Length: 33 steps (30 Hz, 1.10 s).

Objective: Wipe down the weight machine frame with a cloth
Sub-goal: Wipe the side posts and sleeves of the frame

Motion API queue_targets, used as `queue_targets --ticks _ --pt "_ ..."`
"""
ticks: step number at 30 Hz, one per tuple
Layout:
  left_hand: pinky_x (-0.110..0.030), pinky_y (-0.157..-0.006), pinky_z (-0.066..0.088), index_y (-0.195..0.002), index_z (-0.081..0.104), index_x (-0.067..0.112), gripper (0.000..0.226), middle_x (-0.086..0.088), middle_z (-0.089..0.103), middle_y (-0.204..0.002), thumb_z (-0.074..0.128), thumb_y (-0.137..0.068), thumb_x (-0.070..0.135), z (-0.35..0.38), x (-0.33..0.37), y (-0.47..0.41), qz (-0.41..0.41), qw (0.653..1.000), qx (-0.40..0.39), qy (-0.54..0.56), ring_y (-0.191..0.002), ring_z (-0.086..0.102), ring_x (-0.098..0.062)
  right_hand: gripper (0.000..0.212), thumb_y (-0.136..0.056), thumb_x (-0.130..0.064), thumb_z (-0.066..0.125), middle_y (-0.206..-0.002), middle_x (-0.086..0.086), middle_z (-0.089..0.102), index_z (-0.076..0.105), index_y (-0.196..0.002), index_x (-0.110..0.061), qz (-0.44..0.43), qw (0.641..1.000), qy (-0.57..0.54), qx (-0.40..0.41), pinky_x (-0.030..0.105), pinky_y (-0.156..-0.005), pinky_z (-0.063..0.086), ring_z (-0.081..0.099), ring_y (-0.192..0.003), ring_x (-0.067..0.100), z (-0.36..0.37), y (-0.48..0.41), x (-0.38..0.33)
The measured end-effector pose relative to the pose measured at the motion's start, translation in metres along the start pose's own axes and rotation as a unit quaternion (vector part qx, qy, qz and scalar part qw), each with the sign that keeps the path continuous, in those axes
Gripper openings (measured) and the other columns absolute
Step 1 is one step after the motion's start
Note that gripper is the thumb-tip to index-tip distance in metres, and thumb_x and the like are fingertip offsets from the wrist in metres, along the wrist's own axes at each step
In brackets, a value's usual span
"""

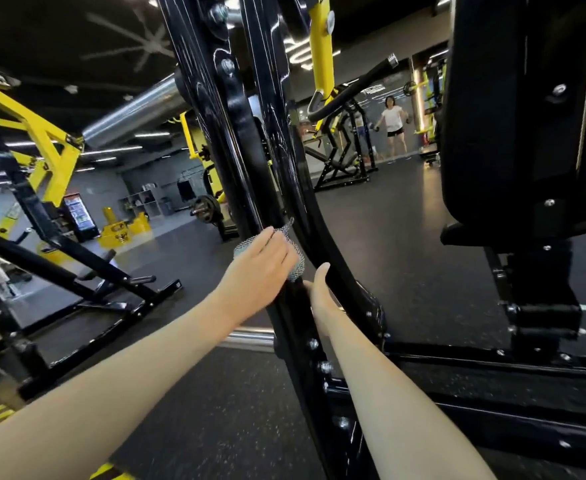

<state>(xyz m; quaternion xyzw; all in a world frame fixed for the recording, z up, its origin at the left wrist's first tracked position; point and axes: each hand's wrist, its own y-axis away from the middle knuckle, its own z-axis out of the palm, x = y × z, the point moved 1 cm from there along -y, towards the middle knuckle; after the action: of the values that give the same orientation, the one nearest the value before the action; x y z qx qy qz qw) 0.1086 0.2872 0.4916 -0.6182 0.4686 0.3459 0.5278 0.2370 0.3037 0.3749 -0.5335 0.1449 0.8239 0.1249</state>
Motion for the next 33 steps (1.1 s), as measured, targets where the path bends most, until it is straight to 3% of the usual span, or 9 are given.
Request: queue_targets --ticks 5,11,14,18,22,25,27,29,33 --pt "-0.043 -0.099 0.033 -0.105 0.066 0.003 0.036 -0.014 0.066 -0.099 0.040 -0.084 0.015 -0.004 0.054 0.023 0.099 0.992 -0.067 0.037 -0.095 0.060 -0.032 0.105 -0.082 -0.079 -0.003 -0.135 0.016 0.056 0.048 -0.138 -0.006 0.016 1.000 0.008 0.019 0.045 -0.109 0.038 0.053 -0.125 0.030 0.000 0.000 -0.003" --pt "-0.044 -0.108 0.029 -0.107 0.064 0.006 0.035 -0.013 0.066 -0.106 0.037 -0.086 0.014 -0.005 -0.001 -0.005 -0.019 0.999 -0.005 0.040 -0.109 0.058 -0.032 0.109 -0.076 -0.083 -0.003 -0.127 0.010 0.061 0.057 -0.129 -0.009 0.007 1.000 0.019 0.020 0.040 -0.104 0.042 0.056 -0.117 0.024 0.000 0.001 -0.002" --pt "-0.042 -0.101 0.035 -0.097 0.067 0.009 0.030 -0.010 0.068 -0.099 0.043 -0.080 0.016 0.000 0.048 0.010 0.055 0.993 -0.066 0.085 -0.103 0.060 -0.033 0.104 -0.084 -0.076 -0.005 -0.123 0.009 0.061 0.054 -0.131 -0.003 0.012 1.000 0.010 0.009 0.035 -0.094 0.046 0.056 -0.113 0.024 -0.002 -0.001 -0.002" --pt "-0.040 -0.099 0.037 -0.097 0.067 0.009 0.035 -0.009 0.068 -0.098 0.035 -0.084 0.013 -0.002 0.042 0.015 0.090 0.991 -0.041 0.087 -0.102 0.061 -0.031 0.101 -0.084 -0.076 -0.005 -0.139 0.014 0.052 0.045 -0.140 -0.009 0.018 1.000 0.013 0.008 0.042 -0.109 0.038 0.050 -0.127 0.028 0.000 0.004 -0.007" --pt "-0.040 -0.088 0.043 -0.099 0.062 0.008 0.030 -0.010 0.062 -0.094 0.034 -0.086 0.010 0.001 0.002 -0.010 0.003 0.997 -0.031 0.074 -0.094 0.058 -0.031 0.100 -0.087 -0.072 -0.004 -0.127 0.013 0.062 0.058 -0.127 -0.005 0.018 1.000 0.017 0.015 0.034 -0.093 0.045 0.058 -0.114 0.026 0.000 0.006 -0.007" --pt "-0.040 -0.086 0.042 -0.097 0.061 0.011 0.021 -0.008 0.062 -0.096 0.044 -0.085 0.013 0.009 0.046 -0.008 0.046 0.988 -0.086 0.118 -0.093 0.056 -0.028 0.098 -0.092 -0.066 -0.004 -0.129 0.020 0.059 0.054 -0.129 0.003 0.013 1.000 0.020 -0.001 0.036 -0.090 0.049 0.054 -0.121 0.033 -0.003 0.010 -0.008" --pt "-0.037 -0.093 0.042 -0.104 0.058 0.011 0.024 -0.005 0.062 -0.102 0.041 -0.088 0.015 0.011 0.059 -0.004 0.072 0.979 -0.104 0.161 -0.099 0.055 -0.026 0.094 -0.092 -0.067 -0.003 -0.121 0.013 0.061 0.057 -0.124 -0.002 0.012 0.999 0.030 0.009 0.028 -0.080 0.049 0.055 -0.118 0.027 -0.006 0.010 -0.008" --pt "-0.036 -0.097 0.042 -0.109 0.059 0.009 0.033 -0.006 0.064 -0.107 0.036 -0.086 0.015 0.010 0.046 0.000 0.073 0.984 -0.065 0.148 -0.104 0.056 -0.025 0.093 -0.090 -0.069 -0.003 -0.123 0.009 0.060 0.055 -0.127 -0.007 0.015 0.999 0.026 0.017 0.028 -0.088 0.044 0.053 -0.122 0.025 -0.008 0.007 -0.009" --pt "-0.043 -0.107 0.036 -0.126 0.057 0.002 0.053 -0.014 0.059 -0.129 0.024 -0.086 0.006 -0.001 -0.015 0.021 0.008 0.995 0.015 0.100 -0.125 0.051 -0.028 0.104 -0.081 -0.080 -0.001 -0.131 0.012 0.060 0.057 -0.129 -0.009 0.027 0.999 0.024 0.018 0.044 -0.110 0.037 0.054 -0.122 0.028 0.000 0.001 -0.002"
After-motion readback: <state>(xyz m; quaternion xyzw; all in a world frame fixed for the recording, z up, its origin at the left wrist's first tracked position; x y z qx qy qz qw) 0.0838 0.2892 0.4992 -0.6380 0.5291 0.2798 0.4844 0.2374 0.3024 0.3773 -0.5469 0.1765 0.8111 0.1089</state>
